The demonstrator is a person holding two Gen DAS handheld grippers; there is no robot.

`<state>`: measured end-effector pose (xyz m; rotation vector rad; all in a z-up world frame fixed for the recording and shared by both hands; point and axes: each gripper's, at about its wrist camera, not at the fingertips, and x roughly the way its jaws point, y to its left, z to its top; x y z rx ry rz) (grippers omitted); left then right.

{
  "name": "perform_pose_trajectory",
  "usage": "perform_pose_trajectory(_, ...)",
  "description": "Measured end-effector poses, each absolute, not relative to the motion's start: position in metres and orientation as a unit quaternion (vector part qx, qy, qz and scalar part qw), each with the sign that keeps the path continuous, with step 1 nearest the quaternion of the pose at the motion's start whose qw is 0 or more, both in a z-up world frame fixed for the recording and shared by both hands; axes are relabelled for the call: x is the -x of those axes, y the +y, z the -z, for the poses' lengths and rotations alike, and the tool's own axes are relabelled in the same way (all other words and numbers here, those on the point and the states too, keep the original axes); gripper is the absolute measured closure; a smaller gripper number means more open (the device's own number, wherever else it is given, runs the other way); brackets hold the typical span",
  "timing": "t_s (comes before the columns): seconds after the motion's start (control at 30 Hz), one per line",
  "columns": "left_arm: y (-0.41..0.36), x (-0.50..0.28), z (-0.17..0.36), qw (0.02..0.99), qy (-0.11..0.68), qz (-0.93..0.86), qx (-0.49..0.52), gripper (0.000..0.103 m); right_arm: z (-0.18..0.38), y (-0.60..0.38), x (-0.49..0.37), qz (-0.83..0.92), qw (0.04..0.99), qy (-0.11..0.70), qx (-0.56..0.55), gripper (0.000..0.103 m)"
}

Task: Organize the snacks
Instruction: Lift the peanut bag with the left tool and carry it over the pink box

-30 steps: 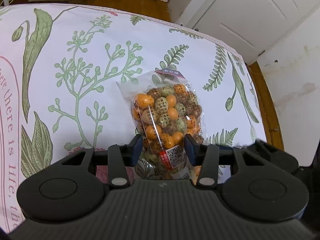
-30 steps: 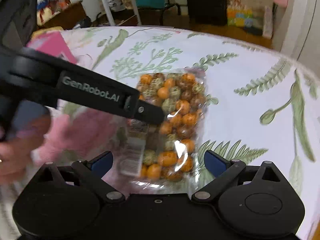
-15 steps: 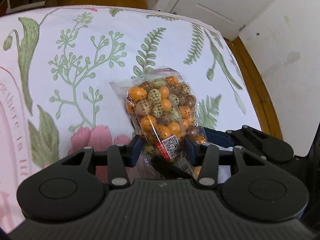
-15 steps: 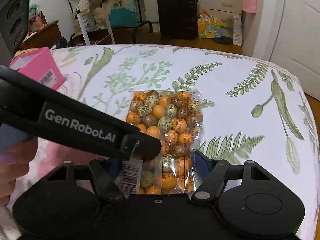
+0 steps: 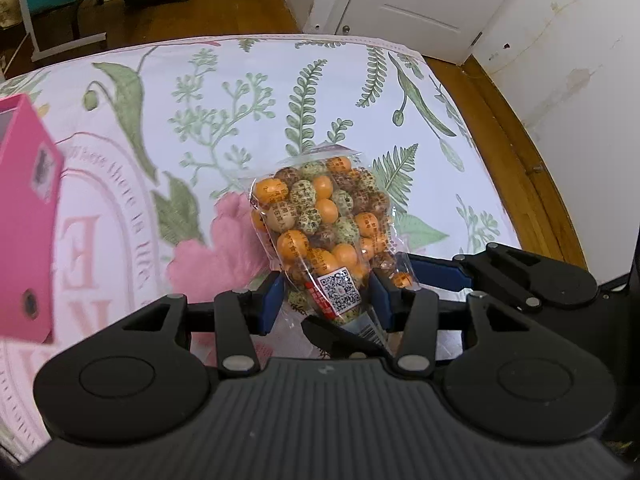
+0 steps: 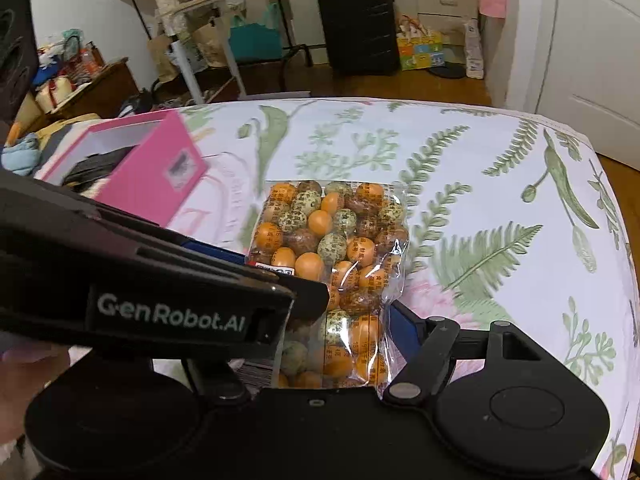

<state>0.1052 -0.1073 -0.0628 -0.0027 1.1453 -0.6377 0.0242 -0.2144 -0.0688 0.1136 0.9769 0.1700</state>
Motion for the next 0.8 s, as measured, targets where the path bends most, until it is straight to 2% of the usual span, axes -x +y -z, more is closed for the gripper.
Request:
perform_pose_trajectory(0.5, -0.009, -0.068, 0.014, 0.813, 0.507, 0.284, 0.009, 0.058, 0.027, -0.147, -0.007, -0.192, 0.867, 0.456, -0.055, 0.022)
perform_pose_trajectory(0.8, 0.065, -0.076, -0.021, 0.838, 0.478, 0.261, 0.022, 0.057, -0.001, -0.091, -0.038, -0.259, 0.864, 0.430, -0.039, 0.023)
